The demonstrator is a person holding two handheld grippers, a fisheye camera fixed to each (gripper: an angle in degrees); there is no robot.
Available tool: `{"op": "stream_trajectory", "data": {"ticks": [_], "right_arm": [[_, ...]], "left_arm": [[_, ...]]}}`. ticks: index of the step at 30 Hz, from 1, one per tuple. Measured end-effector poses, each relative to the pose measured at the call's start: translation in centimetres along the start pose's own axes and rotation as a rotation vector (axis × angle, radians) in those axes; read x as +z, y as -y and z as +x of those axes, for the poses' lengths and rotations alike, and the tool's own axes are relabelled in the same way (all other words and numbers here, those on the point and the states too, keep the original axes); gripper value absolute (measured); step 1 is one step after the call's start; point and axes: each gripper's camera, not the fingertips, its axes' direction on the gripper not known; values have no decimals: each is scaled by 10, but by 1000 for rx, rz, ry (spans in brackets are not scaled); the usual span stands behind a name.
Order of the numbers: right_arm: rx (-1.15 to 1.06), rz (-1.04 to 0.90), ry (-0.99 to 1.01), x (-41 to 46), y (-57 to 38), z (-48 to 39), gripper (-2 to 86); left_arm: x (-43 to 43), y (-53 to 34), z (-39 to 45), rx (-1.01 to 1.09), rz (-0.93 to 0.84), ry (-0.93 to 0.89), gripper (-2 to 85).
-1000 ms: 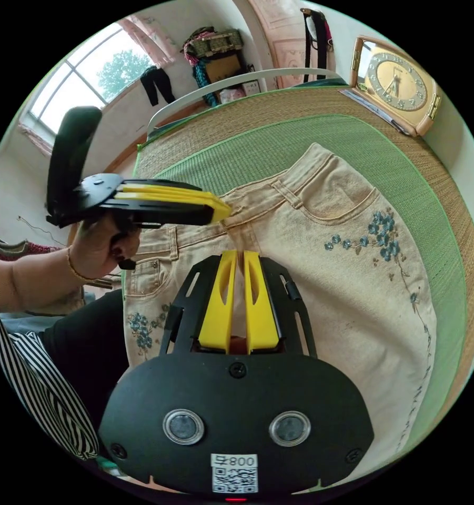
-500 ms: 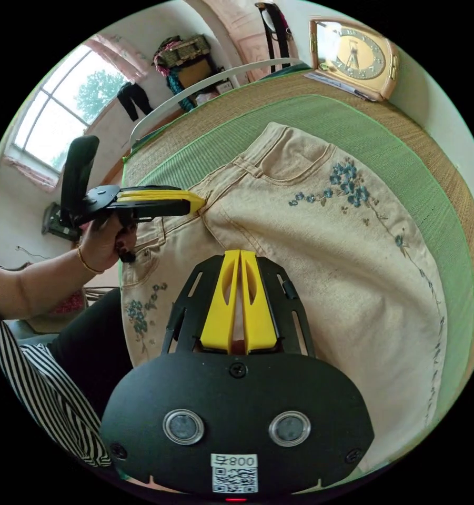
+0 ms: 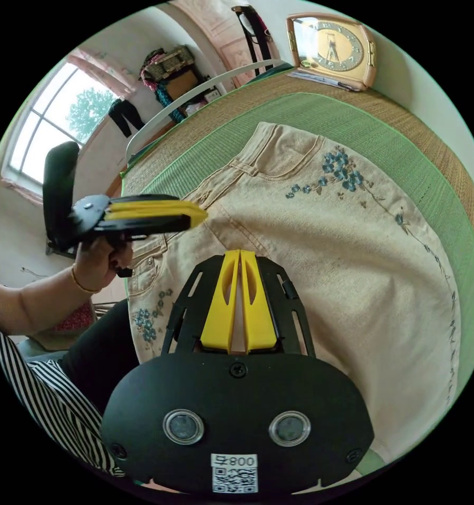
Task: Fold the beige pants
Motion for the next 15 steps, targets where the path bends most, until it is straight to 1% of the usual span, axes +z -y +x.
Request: {"op": "stream_trajectory", "data": {"ticks": [1,4,7,9,11,15], "right_arm": [[14,1,16,-8,-1,4,2],[36,11,81,-34,-9,15,1],[75,92,139,-78,-28,28,1],[126,142,132,-106,-45,41,1],[176,185,130,-129,-62,56,1],[253,141,84,-158,-75,86,2]], "left_arm": [[7,1,1,-14,24,-23,3],[24,11,2,-55,-10,-85,3],[42,20,15,-45,-26,-62,2],[50,25,25,-38,-14,-34,2],[58,34,42,-4,36,-14,2],[80,53,64,31,57,-52,1]]}}
